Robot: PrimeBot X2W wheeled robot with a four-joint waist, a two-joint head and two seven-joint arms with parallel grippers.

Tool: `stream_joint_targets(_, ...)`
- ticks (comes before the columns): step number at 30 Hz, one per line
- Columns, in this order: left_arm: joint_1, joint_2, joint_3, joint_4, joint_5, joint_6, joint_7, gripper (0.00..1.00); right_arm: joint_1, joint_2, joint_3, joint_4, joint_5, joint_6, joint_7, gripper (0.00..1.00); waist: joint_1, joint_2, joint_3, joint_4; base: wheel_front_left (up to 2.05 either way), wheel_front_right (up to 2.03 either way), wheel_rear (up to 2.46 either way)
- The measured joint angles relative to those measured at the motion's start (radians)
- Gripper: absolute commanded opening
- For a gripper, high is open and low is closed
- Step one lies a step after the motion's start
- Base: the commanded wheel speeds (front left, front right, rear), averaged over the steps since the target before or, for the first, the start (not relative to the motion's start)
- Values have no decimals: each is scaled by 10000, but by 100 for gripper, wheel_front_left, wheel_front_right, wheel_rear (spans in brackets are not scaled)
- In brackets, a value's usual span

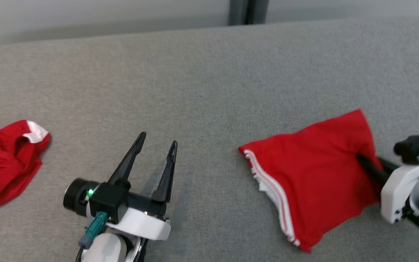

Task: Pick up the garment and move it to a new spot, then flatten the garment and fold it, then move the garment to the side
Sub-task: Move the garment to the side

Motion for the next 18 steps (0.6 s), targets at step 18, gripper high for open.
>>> stream_joint_targets(18,-2018,451,59,-1392,702,-558,2,100,-3690,-1728,-1147,2497,-639,0,-1221,0,0,0,3806,-1089,0,0,0)
